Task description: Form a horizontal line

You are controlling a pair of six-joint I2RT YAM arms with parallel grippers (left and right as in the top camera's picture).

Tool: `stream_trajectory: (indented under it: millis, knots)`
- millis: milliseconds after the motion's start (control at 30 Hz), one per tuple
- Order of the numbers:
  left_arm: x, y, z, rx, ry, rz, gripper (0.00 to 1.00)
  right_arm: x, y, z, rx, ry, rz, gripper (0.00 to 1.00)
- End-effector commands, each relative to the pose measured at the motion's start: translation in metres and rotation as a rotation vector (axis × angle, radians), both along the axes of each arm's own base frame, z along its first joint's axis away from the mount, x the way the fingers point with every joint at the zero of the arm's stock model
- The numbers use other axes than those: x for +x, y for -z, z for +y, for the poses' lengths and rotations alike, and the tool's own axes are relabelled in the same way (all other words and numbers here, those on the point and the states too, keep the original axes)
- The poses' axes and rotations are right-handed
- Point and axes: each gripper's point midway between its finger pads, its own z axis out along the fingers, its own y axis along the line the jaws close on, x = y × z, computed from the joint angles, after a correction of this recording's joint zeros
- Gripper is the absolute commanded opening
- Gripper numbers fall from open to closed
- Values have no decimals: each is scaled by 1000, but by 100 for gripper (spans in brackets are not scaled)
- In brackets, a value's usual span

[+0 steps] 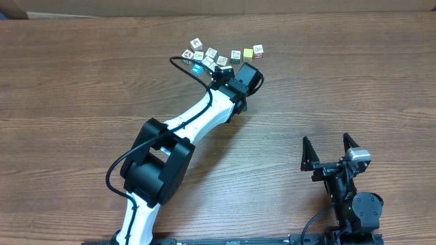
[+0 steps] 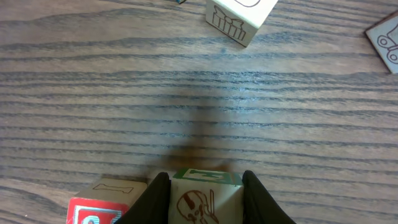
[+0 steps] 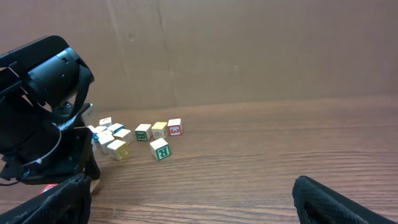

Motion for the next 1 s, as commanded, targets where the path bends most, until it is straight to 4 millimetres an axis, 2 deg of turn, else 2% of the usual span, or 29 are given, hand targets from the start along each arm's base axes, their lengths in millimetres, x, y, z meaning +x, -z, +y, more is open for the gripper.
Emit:
stream_trajectory:
  millis: [0,167,467,767,967]
  knots:
    - [4,-20,-3,-2,18,-47,8,0,2,-3,-7,14,-2,100]
    - [-1,-17,-12,-34,58,-14,5,0,2,-3,-7,15,-2,100]
    - [-2,-15,-10,-14,60,-13,4,0,2,-3,-7,14,-2,100]
    - [-3,-5,-10,-2,61,4,4,0,2,-3,-7,14,-2,100]
    - [-3,-5,-10,-3,61,3,13,0,2,-3,-7,14,-2,100]
